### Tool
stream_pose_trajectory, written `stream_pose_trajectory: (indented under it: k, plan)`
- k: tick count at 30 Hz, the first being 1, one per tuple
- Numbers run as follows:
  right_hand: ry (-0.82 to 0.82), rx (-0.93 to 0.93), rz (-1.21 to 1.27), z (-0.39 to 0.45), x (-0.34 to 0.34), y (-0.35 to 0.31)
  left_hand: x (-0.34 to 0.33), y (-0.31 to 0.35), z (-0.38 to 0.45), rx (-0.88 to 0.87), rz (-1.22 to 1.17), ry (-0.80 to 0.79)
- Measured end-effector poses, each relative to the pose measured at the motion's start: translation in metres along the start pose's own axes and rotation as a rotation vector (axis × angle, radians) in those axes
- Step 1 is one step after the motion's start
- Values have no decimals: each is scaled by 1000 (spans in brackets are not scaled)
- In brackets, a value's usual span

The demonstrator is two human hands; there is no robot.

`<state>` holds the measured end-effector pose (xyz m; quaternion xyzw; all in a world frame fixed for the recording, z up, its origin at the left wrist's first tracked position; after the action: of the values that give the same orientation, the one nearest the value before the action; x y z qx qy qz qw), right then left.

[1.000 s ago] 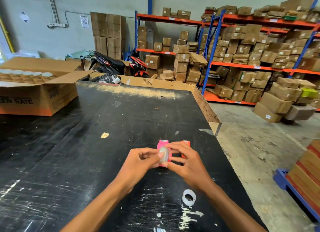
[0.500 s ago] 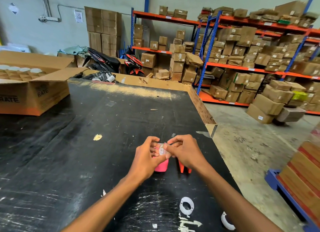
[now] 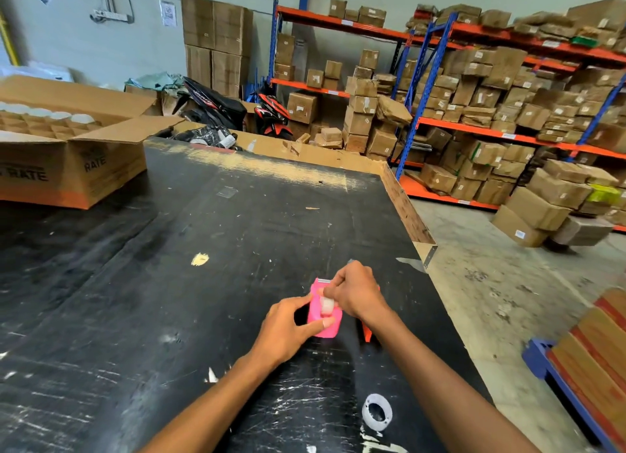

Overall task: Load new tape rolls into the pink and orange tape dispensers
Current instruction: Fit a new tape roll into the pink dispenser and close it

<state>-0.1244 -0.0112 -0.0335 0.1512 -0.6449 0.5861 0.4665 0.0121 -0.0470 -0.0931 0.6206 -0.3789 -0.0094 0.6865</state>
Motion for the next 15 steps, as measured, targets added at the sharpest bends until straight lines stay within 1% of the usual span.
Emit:
stream_pose_trajectory:
  k: [6,11,13,15]
  plan:
    - [-13,-33,51,2,-6,8,-2,-5,2,19,-6,-5]
    - [3,49,122,-2,-10,15,-2,-4,1,0,-23,-3]
    - [-31,65,131,-3,-13,17,-1,-5,0,-3,-17,-6]
    - [-126,69,198,-2,-13,20,-1,-4,2,-7,-11,-16]
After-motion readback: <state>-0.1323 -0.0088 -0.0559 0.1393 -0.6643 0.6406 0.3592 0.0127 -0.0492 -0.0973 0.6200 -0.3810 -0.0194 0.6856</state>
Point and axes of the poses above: each hand's wrist, its own z-axis towards the middle knuckle, its own x-axis out of the back of the hand, y = z × x, the point moved 4 cm from there along z, towards the middle knuckle, and after that the axes turned 13 degrees about x, right-handed, at the moved point
